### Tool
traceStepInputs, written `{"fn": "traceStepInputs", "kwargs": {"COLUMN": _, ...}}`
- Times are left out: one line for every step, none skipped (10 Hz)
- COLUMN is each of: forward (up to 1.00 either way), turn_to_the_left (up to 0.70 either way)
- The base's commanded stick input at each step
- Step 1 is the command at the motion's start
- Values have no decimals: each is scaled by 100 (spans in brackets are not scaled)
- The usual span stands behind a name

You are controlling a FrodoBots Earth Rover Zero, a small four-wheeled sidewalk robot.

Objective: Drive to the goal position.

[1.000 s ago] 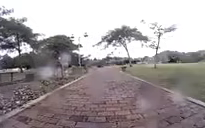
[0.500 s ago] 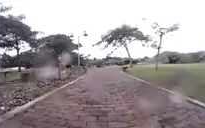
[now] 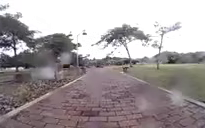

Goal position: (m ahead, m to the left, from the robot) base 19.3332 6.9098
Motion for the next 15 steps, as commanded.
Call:
{"fn": "traceStepInputs", "kwargs": {"forward": 70, "turn_to_the_left": 0}}
{"fn": "traceStepInputs", "kwargs": {"forward": 70, "turn_to_the_left": 0}}
{"fn": "traceStepInputs", "kwargs": {"forward": 70, "turn_to_the_left": 0}}
{"fn": "traceStepInputs", "kwargs": {"forward": 70, "turn_to_the_left": 0}}
{"fn": "traceStepInputs", "kwargs": {"forward": 70, "turn_to_the_left": 0}}
{"fn": "traceStepInputs", "kwargs": {"forward": 70, "turn_to_the_left": 0}}
{"fn": "traceStepInputs", "kwargs": {"forward": 70, "turn_to_the_left": 0}}
{"fn": "traceStepInputs", "kwargs": {"forward": 70, "turn_to_the_left": 0}}
{"fn": "traceStepInputs", "kwargs": {"forward": 70, "turn_to_the_left": 0}}
{"fn": "traceStepInputs", "kwargs": {"forward": 70, "turn_to_the_left": 0}}
{"fn": "traceStepInputs", "kwargs": {"forward": 70, "turn_to_the_left": 0}}
{"fn": "traceStepInputs", "kwargs": {"forward": 70, "turn_to_the_left": 0}}
{"fn": "traceStepInputs", "kwargs": {"forward": 70, "turn_to_the_left": 0}}
{"fn": "traceStepInputs", "kwargs": {"forward": 70, "turn_to_the_left": 0}}
{"fn": "traceStepInputs", "kwargs": {"forward": 70, "turn_to_the_left": 0}}
